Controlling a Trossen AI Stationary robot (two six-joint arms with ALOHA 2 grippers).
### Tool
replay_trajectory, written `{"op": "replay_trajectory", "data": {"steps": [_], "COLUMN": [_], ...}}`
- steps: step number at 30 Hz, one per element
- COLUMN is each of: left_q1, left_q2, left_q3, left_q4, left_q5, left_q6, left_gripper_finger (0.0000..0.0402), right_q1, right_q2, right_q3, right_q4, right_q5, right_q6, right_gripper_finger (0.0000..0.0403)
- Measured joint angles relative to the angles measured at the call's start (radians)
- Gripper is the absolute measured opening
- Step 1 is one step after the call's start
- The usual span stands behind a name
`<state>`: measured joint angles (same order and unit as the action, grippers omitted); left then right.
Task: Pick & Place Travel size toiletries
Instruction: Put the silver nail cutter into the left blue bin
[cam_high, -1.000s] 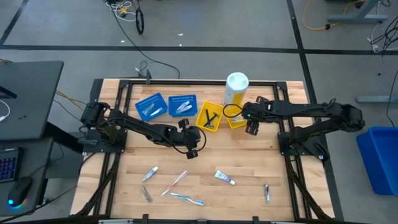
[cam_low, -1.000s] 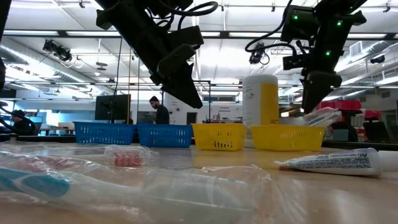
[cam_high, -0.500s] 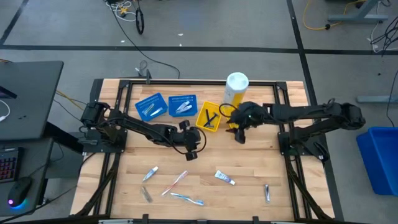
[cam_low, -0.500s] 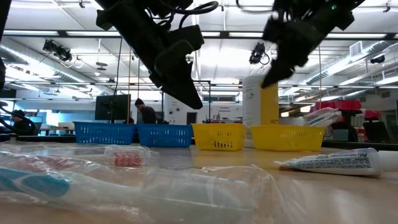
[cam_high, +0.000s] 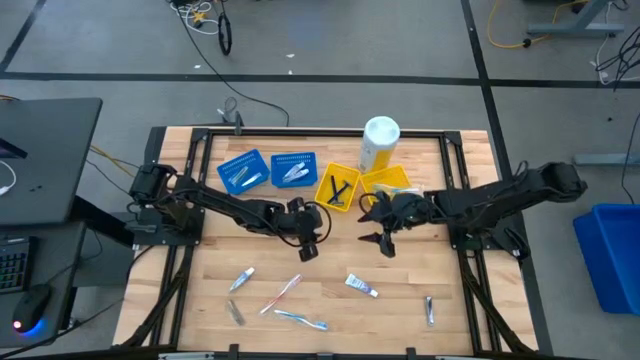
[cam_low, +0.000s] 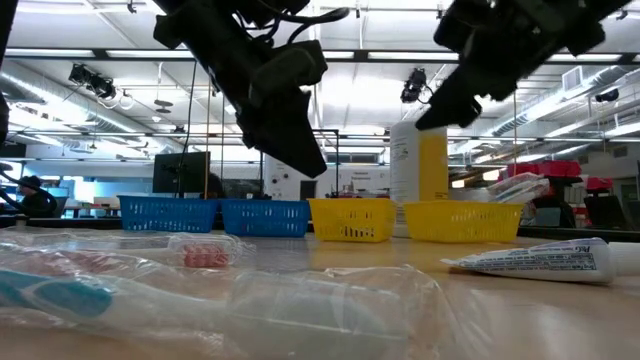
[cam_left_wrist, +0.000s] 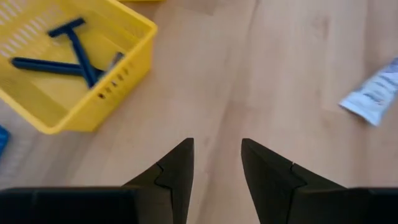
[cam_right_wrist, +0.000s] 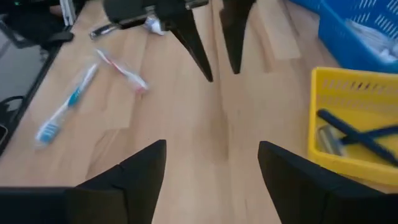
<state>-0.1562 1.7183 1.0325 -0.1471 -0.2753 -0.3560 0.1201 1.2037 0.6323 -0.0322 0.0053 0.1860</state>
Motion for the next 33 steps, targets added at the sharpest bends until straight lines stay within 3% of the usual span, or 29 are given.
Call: {"op": "replay_trajectory", "data": {"steps": [6,11,22,33], "left_q1": [0.0,-0.001,0.0,-0.015], "left_q2": [-0.001,-0.001,-0.148,-0.276], "left_q3": [0.0,0.0,0.0,0.0], "left_q4": [-0.002,-0.012,-0.216,-0.311], "left_q5": [0.073,0.075,-0.05,-0.053], "left_q6": [0.002,-0.005,-0.094,-0.182], "left_gripper_finger": [0.0141,0.0141,0.0141,0.0141], "right_q1": [0.056,0.1,0.157,0.157], "right_q2": [0.0,0.0,0.0,0.0], "right_q3": [-0.108,-0.158,-0.175,-0.175], "right_q4": [0.174,0.272,0.275,0.249], "right_q5": [0.001,0.002,0.001,0.001], "right_q6": [0.019,0.054,0.12,0.116], "right_gripper_finger": [0.0268,0.0254,0.0243,0.0257]}}
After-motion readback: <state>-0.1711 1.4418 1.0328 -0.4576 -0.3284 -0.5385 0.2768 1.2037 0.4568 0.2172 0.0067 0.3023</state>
